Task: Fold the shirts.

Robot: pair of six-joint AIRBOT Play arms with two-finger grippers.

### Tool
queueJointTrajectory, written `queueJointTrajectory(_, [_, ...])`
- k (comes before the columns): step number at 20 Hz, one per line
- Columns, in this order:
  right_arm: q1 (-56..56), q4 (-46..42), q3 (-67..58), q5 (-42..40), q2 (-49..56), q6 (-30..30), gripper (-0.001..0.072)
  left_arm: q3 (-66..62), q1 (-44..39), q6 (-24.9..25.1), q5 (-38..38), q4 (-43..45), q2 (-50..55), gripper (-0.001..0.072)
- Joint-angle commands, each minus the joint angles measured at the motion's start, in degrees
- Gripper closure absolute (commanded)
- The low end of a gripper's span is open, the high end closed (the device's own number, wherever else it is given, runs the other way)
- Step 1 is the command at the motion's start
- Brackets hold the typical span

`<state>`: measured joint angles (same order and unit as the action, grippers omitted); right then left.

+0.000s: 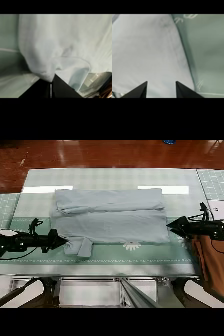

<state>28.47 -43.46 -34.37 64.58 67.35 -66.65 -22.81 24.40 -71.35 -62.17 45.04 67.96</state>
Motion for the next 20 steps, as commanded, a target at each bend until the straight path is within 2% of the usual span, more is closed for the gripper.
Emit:
queueJointTrajectory(1, [6.0, -6.2, -1.0, 2.3, -0.1, -2.1, 0.0299, -0.5, -2.6, 0.8, 1.2, -2.0, 0.0, 0.0692])
queueJointTrajectory(3, [8.9, -9.8, -0.7, 6.5, -0.1, -2.1, 0.0299, -0.8, -2.6, 1.7, -1.0, -2.0, -0.1, 0.0692])
queueJointTrajectory(6, [7.7, -9.1, 1.0, 6.9, 0.1, -3.1, 0.0299, -0.8, -2.6, 1.8, -1.5, -2.0, -0.1, 0.0692])
queueJointTrajectory(12, [1.4, -5.7, 1.9, 4.8, 6.2, -2.5, 0.0299, -0.8, -2.6, 1.7, -1.5, -2.0, -0.1, 0.0692])
queueJointTrajectory(16, [-2.9, -1.0, 1.9, -0.8, 9.6, -1.6, 0.0301, -0.8, -2.6, 1.7, -1.4, -2.1, -0.1, 0.0692])
queueJointTrajectory(17, [-3.8, 0.7, 1.7, -1.7, 10.3, -1.0, 0.0339, -1.0, -2.6, 1.7, -1.5, -2.1, -0.1, 0.0692])
queueJointTrajectory(18, [-4.7, 2.1, 1.3, -1.8, 10.6, 0.2, 0.0455, -1.6, -2.6, 1.7, -1.6, -2.2, -0.1, 0.0692])
queueJointTrajectory(19, [-5.6, 3.1, 0.4, -1.4, 10.6, 2.2, 0.0657, -2.9, -2.6, 1.7, -2.0, -2.2, -0.1, 0.0692])
queueJointTrajectory(20, [-5.9, 2.9, -1.4, 0.3, 10.6, 3.1, 0.069, -4.8, -2.6, 1.7, -3.0, -2.2, -0.1, 0.0692])
